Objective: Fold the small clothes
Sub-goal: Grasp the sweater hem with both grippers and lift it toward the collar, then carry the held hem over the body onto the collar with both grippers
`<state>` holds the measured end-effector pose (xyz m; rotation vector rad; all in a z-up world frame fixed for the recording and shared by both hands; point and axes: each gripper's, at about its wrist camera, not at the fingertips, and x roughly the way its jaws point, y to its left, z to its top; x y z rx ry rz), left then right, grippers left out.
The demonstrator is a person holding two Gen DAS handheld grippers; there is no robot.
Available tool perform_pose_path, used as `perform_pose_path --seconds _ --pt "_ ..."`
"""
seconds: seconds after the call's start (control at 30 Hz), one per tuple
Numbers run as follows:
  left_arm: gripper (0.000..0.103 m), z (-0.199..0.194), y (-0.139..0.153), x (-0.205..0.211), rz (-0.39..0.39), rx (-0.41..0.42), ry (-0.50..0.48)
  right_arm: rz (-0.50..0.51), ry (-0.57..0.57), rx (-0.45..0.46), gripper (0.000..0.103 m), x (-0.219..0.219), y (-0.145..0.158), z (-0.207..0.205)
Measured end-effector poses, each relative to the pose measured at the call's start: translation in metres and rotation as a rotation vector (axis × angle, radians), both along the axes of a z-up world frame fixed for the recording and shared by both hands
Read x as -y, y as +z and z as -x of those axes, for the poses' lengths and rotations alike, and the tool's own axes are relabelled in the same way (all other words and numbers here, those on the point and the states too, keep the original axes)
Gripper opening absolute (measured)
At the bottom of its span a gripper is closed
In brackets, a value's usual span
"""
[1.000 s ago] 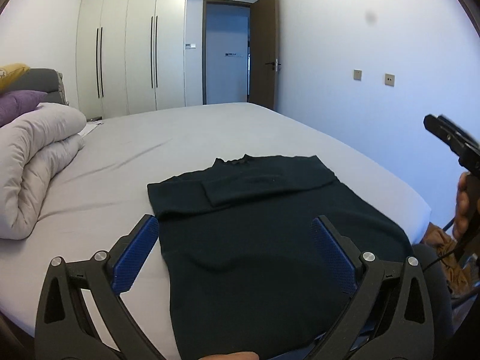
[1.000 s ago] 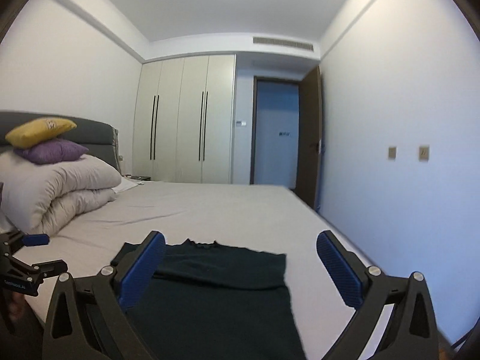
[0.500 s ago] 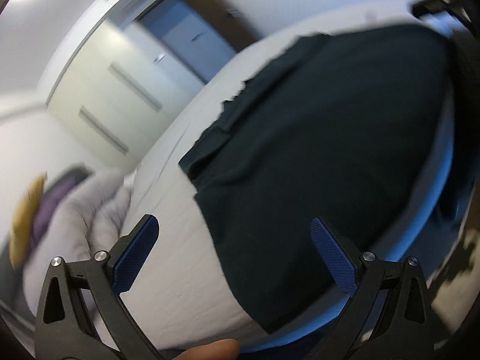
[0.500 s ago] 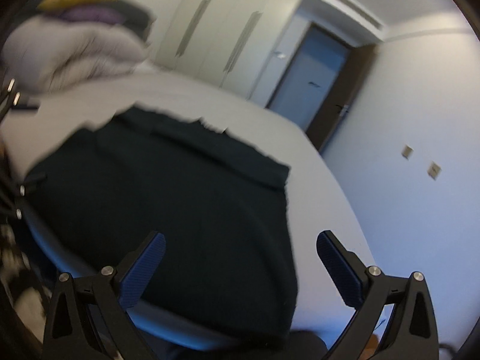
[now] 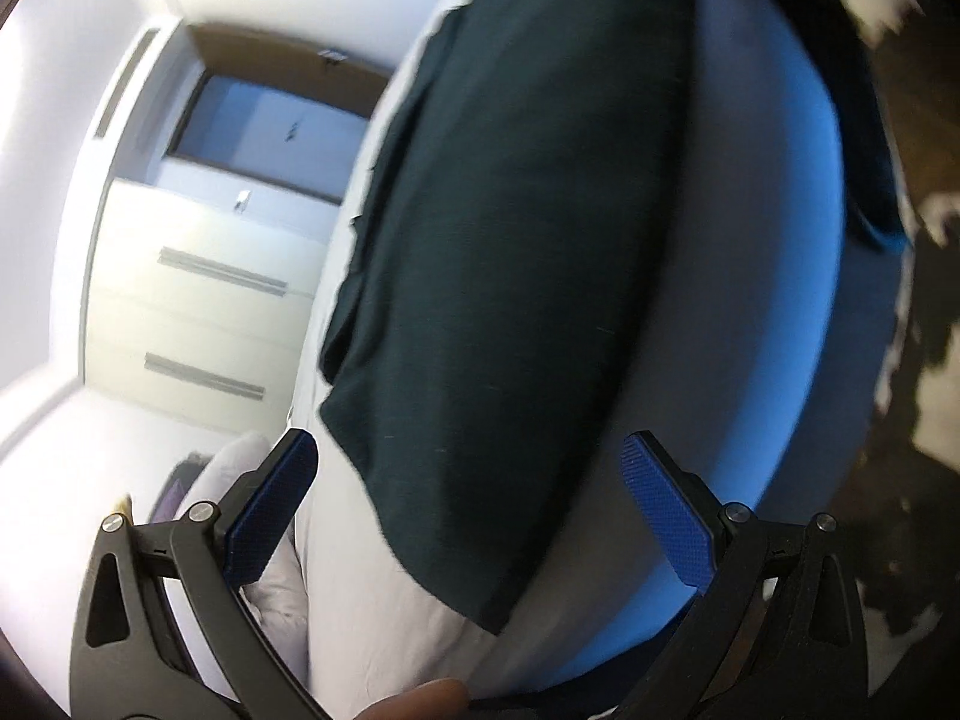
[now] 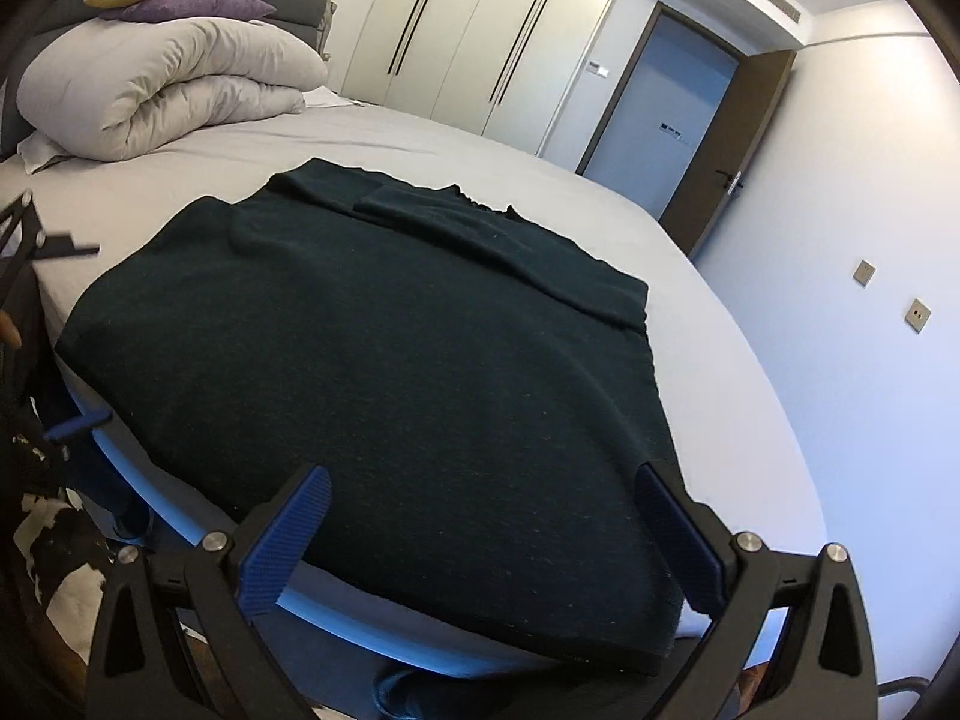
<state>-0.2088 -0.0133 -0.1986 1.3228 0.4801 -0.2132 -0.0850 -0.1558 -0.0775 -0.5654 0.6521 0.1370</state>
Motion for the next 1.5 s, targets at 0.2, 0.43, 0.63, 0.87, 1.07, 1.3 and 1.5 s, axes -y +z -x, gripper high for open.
perform_pose_path --seconds 0.2,0.43,0.63,0.87,1.07,1.3,1.5 --pt "0.103 -0.007 -0.036 -0.006 -0.194 0.074 -0.005 -0.031 -0.013 -0.010 0.103 0.000 0.001 -0.004" --pt "0.103 0.010 -0.040 -0.014 -0.230 0.179 -0.060 -0.040 -0.017 0.006 0.103 0.000 0.004 -0.003" --pt "0.103 0.013 -0.009 -0.019 -0.163 0.359 -0.054 -0.008 -0.006 0.027 0.103 -0.001 0.005 -0.001" --pt "0.103 -0.001 0.007 -0.032 -0.135 0.416 -0.001 0.086 0.033 0.036 0.102 0.001 -0.001 0.006" --pt "0.083 -0.008 0.006 -0.033 -0.113 0.378 0.021 0.257 0.108 0.048 0.101 0.005 -0.010 0.020" --pt "0.034 -0.017 0.007 -0.034 -0.076 0.282 0.054 0.499 0.182 0.012 0.092 0.009 -0.046 0.032" --pt "0.009 -0.023 0.027 -0.037 0.046 0.232 0.091 0.636 0.177 -0.041 0.089 0.014 -0.069 0.029"
